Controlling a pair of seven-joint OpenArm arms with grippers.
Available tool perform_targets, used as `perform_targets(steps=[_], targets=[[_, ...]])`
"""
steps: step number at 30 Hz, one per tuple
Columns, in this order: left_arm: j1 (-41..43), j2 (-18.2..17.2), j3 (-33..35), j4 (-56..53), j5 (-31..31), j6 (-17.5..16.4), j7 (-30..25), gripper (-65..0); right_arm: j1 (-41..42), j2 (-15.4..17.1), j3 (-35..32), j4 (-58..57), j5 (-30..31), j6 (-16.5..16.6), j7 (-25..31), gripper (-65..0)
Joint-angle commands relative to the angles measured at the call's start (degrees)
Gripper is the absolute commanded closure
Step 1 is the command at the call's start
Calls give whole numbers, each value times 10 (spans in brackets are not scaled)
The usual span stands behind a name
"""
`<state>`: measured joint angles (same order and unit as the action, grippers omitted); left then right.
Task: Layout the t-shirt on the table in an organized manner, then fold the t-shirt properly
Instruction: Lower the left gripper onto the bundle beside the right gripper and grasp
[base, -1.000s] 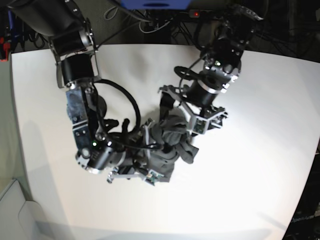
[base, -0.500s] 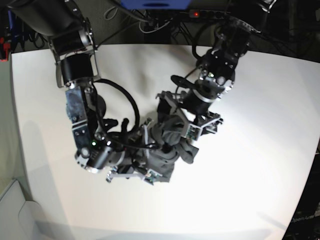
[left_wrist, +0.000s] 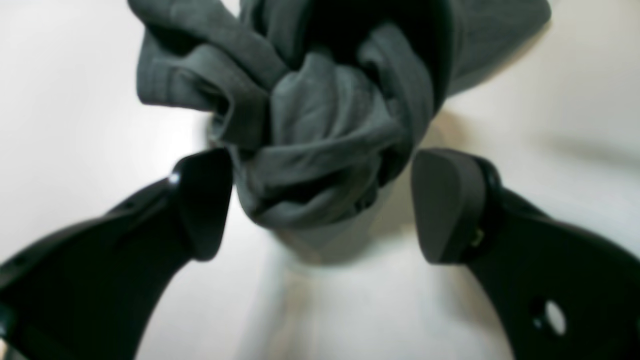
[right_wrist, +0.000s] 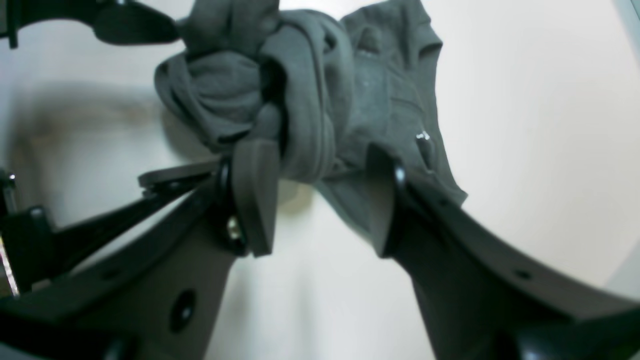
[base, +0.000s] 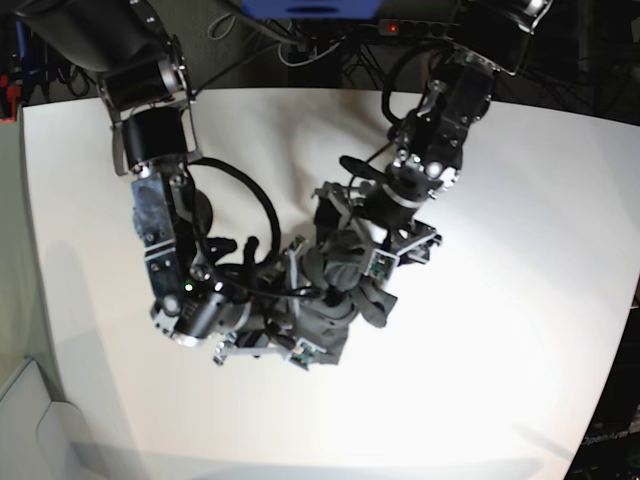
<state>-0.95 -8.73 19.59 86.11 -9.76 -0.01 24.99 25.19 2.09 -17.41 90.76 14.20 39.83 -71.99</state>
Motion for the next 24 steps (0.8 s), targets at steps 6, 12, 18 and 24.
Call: perform_targets(steps=[6, 12, 18, 24], targets=[[-9, 2, -1, 9, -4, -1, -43, -269, 18, 0, 0, 9, 4, 2, 11, -298], [-10, 17, -2, 9, 0, -1, -44, -204, 18, 0, 0, 9, 4, 2, 11, -298], [-7, 17, -1, 9, -1, -1, -44, -211, 18, 0, 0, 9, 4, 2, 11, -298], [-5, 17, -1, 10, 0, 0, -44, -212, 17, 0, 0, 9, 4, 2, 11, -298]])
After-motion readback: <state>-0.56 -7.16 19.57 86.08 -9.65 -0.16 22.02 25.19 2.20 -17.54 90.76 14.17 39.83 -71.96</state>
